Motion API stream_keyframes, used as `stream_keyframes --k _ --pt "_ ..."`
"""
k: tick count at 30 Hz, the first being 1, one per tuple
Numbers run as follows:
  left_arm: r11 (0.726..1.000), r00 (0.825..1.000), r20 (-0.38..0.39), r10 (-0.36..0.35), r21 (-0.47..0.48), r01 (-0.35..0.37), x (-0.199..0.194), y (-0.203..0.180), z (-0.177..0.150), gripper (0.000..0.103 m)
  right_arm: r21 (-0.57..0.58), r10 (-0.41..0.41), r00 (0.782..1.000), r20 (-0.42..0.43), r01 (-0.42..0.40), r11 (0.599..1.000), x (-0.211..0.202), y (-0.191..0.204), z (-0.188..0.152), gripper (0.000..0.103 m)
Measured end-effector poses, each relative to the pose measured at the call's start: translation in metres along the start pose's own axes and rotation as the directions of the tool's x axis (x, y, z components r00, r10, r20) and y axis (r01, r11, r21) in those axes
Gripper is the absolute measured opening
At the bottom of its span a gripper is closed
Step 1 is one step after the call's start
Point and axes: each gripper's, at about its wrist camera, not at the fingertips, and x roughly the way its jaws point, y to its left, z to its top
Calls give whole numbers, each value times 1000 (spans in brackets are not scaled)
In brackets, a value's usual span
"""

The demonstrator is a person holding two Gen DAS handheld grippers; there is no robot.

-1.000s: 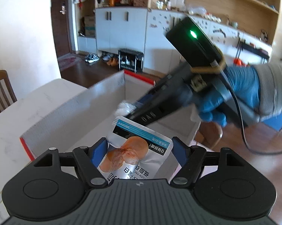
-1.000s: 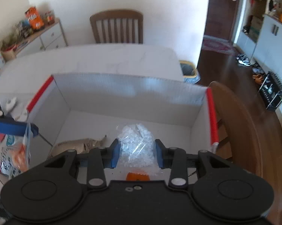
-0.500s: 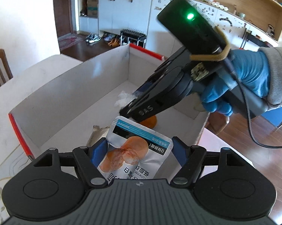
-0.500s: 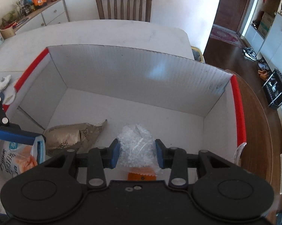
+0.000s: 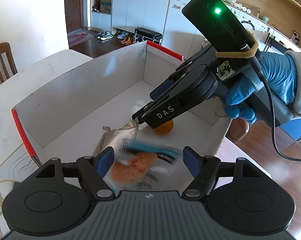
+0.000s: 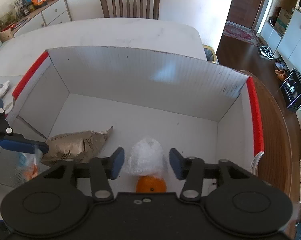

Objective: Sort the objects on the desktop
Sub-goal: 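Open both tools to release the pouch and foam-bead bag in the box, then withdraw both tools from the box toward the items on the mat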

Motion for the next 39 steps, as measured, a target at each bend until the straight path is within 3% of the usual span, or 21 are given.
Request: stream_keyframes --k 10,22,35,39 --pt "1000 999 52 -9 -20 10 -13 -6 0 75 42 23 998 59 -25 999 -12 -5 2 73" --pt "997 992 127 7 -81 4 -36 -5 0 76 84 51 989 136 -62 995 -37 -9 4 85" --pt "992 975 220 -9 -121 36 -72 -16 -11 76 126 77 962 261 -113 986 -74 -2 -8 94" --pt "991 970 243 -5 -128 37 -83 -17 -15 82 142 80 956 283 -124 982 -83 2 -12 95"
